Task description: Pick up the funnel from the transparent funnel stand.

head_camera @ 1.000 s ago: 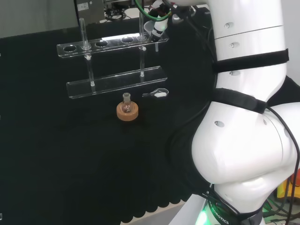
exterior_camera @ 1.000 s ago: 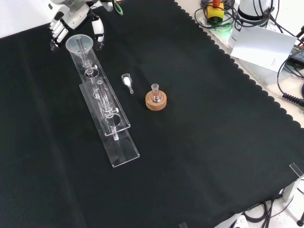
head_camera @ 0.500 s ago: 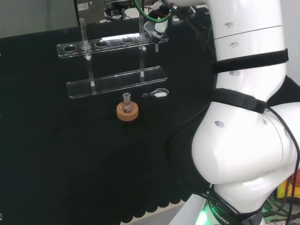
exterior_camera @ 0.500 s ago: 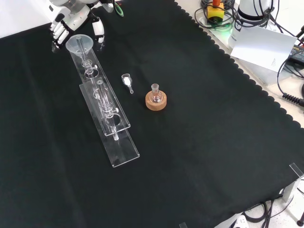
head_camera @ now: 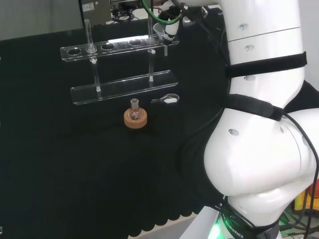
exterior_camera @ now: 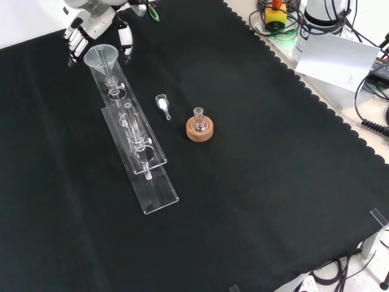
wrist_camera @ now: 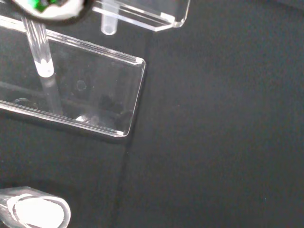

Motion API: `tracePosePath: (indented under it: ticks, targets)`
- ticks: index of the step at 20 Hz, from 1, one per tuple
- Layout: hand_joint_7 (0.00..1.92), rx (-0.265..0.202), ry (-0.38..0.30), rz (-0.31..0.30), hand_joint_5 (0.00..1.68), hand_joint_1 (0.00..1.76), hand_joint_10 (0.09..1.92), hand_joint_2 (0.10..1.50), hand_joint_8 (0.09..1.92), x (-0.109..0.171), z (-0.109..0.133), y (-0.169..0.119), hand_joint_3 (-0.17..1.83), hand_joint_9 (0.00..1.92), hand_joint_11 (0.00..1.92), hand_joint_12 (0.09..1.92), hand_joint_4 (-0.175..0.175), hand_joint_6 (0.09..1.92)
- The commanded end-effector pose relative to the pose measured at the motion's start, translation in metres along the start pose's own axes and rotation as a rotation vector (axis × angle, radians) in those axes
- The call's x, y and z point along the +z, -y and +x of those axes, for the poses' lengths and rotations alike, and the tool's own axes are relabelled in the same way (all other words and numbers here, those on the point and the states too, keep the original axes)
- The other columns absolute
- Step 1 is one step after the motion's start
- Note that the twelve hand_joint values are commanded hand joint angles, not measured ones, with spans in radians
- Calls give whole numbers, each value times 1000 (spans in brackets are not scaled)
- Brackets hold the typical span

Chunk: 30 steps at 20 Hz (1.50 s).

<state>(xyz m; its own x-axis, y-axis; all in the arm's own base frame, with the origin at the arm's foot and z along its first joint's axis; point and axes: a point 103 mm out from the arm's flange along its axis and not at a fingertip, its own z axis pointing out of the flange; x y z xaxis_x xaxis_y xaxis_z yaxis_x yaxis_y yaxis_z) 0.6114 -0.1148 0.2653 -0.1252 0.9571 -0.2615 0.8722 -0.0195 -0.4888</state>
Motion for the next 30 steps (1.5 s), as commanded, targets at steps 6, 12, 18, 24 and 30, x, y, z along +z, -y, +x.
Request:
tracePosePath:
  ticks: [6,12,18,24,30]
  targets:
    - [176,14,13,-30,401,788,706,662,681,-5,0,3,621,360,191,1395,-29,87]
    - [178,19,16,-48,461,790,700,664,677,-8,-1,6,626,367,192,1391,-27,92]
    - [212,29,45,-59,511,800,694,663,684,-19,-4,18,631,378,198,1387,-25,112]
    - [551,40,73,-60,542,824,597,656,735,-26,-4,26,650,583,278,1345,-22,233]
    - [611,56,93,-73,473,837,572,654,806,-37,-4,38,656,667,339,1323,-22,520]
